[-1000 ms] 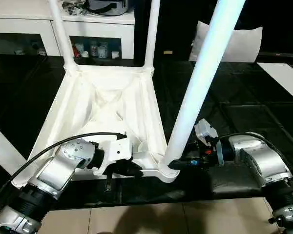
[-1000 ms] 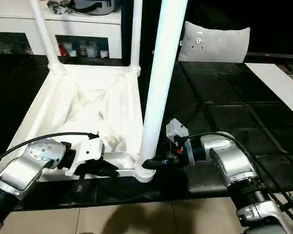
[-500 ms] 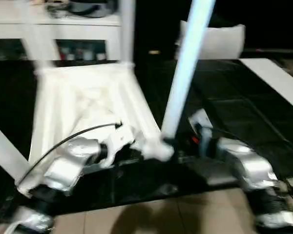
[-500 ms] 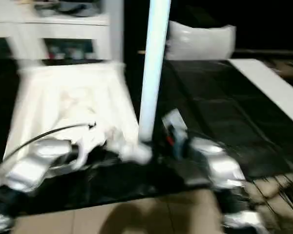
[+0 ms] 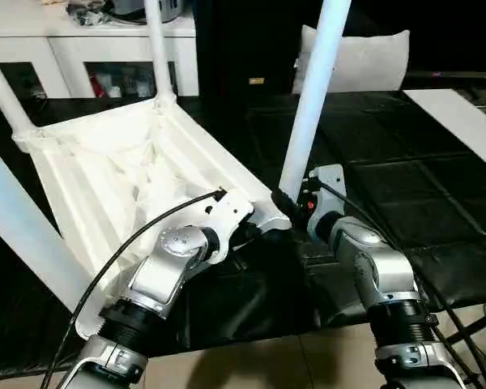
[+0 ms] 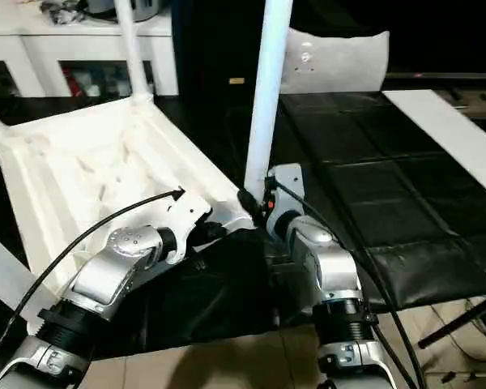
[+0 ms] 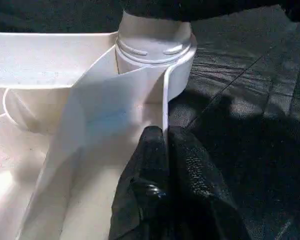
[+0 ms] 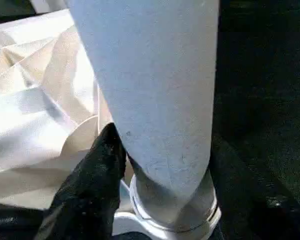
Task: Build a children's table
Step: Rotate leg to tighten
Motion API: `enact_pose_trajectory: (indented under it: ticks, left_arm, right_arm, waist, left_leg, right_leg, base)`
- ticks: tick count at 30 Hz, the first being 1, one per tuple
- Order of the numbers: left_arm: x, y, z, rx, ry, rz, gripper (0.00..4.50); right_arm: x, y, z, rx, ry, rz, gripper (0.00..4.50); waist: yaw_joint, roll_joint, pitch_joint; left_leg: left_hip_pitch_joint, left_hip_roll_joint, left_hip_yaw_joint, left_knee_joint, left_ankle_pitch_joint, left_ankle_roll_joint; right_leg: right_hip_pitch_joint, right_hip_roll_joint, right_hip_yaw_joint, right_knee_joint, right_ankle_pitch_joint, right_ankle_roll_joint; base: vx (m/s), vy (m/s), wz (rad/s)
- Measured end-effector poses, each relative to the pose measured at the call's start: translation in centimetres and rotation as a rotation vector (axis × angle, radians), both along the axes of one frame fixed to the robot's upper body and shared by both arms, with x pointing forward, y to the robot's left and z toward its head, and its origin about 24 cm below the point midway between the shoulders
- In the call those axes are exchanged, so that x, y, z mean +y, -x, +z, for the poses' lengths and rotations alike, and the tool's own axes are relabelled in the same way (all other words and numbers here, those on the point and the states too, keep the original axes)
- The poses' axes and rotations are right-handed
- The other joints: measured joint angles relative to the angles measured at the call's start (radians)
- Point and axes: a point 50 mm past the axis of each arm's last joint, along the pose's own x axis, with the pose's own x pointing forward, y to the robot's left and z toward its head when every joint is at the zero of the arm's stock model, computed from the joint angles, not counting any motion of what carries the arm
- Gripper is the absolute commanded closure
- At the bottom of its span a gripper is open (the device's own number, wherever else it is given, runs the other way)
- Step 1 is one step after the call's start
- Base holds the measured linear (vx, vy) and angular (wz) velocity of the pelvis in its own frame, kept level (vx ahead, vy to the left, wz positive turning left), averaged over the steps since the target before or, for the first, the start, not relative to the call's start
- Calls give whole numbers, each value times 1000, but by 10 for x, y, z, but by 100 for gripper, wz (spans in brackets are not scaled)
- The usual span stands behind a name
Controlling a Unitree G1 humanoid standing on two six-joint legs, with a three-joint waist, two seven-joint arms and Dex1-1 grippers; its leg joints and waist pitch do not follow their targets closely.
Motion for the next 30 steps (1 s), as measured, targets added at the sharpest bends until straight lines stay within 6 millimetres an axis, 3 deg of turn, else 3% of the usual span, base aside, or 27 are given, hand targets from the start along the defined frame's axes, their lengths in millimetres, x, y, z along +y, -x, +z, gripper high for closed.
enact_pose_trajectory:
  ticks: [11,13,19,23,30]
  left_arm:
    - [30,9,1,-26,-64,-209,450]
    - [37,11,2,-34,-78,-259,450]
    - [50,21,7,-33,-141,-421,450]
    - [52,25,7,-25,-152,-491,450]
    - [54,32,8,13,-145,-610,450]
  right_arm:
    - [-39,10,7,-83,90,333,58]
    - [-45,12,10,-108,118,410,35]
    - [-57,21,17,-125,184,651,35]
    - [-61,27,17,-97,172,774,35]
    - [-59,36,11,-23,102,934,98]
  waist:
    - [15,1,1]
    - [24,1,1]
    - [50,0,1]
    - [55,-1,1]
    - [69,-2,0]
  left_leg:
    - [1,0,1,1,1,-1]
    - [1,0,1,1,1,-1]
    - [1,0,1,2,1,0]
    - [2,0,1,4,0,0]
    - [2,0,1,4,0,0]
  right_leg:
    - [1,0,0,0,2,-2]
    - [1,0,0,0,2,-2]
    - [1,-1,1,0,2,-2]
    - [2,-1,1,1,2,-2]
    - [2,-1,0,1,2,-2]
  base:
    - [0,0,0]
    - [0,0,0]
    - [0,0,0]
    - [0,0,0]
    - [0,0,0]
